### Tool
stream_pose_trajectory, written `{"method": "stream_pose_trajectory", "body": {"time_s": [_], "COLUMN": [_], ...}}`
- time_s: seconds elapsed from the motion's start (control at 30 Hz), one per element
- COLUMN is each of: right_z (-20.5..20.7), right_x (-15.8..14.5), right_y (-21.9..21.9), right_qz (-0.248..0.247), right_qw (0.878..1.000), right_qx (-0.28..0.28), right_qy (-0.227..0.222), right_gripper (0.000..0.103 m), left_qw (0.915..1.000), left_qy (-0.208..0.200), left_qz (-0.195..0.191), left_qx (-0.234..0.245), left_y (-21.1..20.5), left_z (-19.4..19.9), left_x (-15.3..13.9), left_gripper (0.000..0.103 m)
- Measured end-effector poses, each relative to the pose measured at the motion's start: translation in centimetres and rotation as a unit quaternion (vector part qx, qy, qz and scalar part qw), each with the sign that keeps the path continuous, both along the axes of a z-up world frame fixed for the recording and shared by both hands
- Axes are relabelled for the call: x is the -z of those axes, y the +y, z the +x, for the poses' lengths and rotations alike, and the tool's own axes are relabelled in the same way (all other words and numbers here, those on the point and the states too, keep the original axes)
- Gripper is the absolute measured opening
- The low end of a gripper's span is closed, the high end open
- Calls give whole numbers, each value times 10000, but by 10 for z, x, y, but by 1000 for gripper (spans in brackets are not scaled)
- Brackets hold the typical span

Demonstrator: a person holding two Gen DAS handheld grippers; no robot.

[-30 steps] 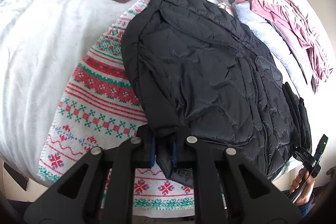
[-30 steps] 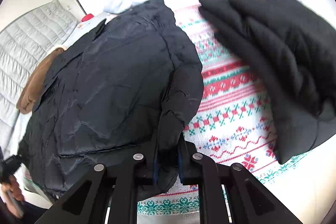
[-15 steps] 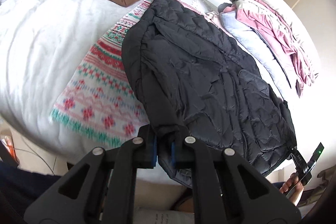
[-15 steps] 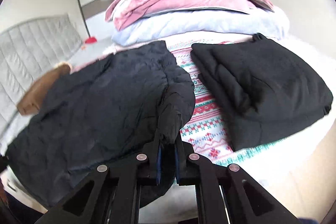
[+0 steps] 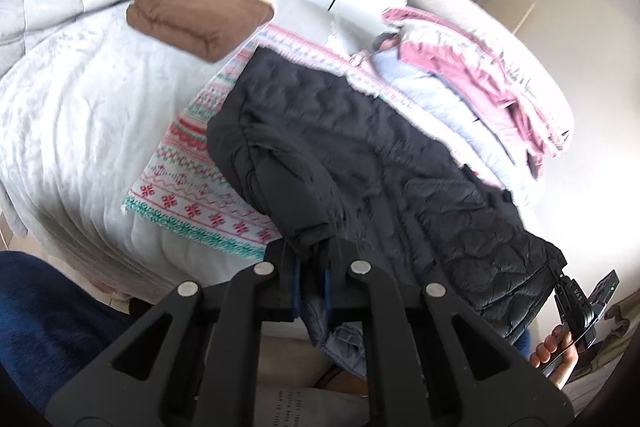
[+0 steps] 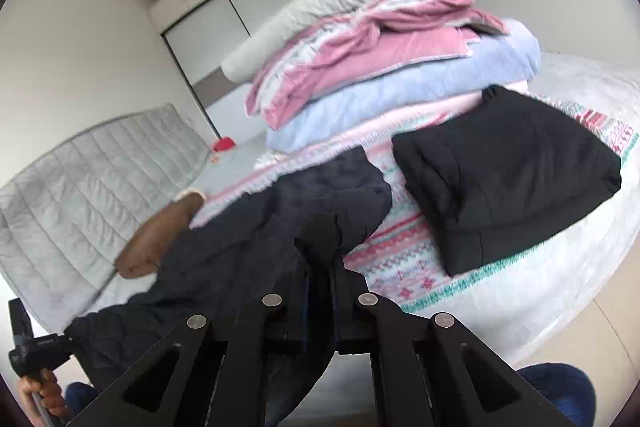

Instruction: Fold large clothes

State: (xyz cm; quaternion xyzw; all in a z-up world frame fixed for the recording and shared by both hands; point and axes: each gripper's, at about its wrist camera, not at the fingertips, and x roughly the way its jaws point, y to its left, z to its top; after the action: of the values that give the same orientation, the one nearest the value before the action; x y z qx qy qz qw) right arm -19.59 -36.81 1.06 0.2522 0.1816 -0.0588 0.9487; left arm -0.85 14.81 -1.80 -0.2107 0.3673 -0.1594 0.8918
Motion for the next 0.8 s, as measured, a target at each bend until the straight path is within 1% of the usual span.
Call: {"method": "stream_pose_trajectory", "body": {"time_s": [0.07, 0.1, 0.13, 0.17, 0.2, 0.23, 0.33, 0.43, 0.5, 0.53, 0.6, 0.67, 0.8], "right_z": [-5, -4, -2, 3, 4, 2, -1, 11, 26, 34, 37, 42, 69], "right_x": [-9, -10, -7, 0, 4, 4, -10, -15, -7, -2, 0, -4, -4], "right_y": [0, -1, -5, -10, -14, -15, -6, -3, -9, -13, -16, -17, -30], "right_qz": [-51, -103, -44, 143, 318, 371, 95, -31, 67, 193, 336, 342, 507], "right_qw": [9999, 9999, 9999, 9997, 9993, 9991, 9998, 9999, 9998, 9995, 9993, 9992, 9985], "right_qx": [19, 73, 122, 129, 125, 166, 85, 47, 140, 179, 155, 172, 214], "right_qy": [-94, -56, 36, 116, 155, 118, -126, -118, 90, 183, 81, -70, -62], "right_gripper": [7, 7, 7, 7, 7, 7, 7, 7, 7, 7, 7, 7, 7], "left_qw": [9999, 9999, 9999, 9999, 10000, 10000, 9999, 9998, 9997, 9997, 9996, 9996, 9990], "left_qy": [-95, -147, -138, -102, -19, 20, -119, -124, -5, 34, 36, -5, 10], "left_qz": [-36, -15, 13, 19, -3, -43, 10, -58, -109, -156, -195, -198, -345], "left_qx": [8, 11, -10, -39, -74, -73, -92, -125, -203, -202, -180, -204, -285], "left_y": [1, 1, 1, 1, 2, 3, 1, 3, 4, 4, 3, 4, 6], "left_z": [-5, -4, -1, 1, 5, 6, 1, 8, 18, 22, 26, 31, 56], "left_x": [-6, -8, -6, -4, 1, 3, -2, -2, 5, 7, 7, 3, -5], "left_gripper": [9, 9, 9, 9, 9, 9, 9, 9, 9, 9, 9, 9, 9]}}
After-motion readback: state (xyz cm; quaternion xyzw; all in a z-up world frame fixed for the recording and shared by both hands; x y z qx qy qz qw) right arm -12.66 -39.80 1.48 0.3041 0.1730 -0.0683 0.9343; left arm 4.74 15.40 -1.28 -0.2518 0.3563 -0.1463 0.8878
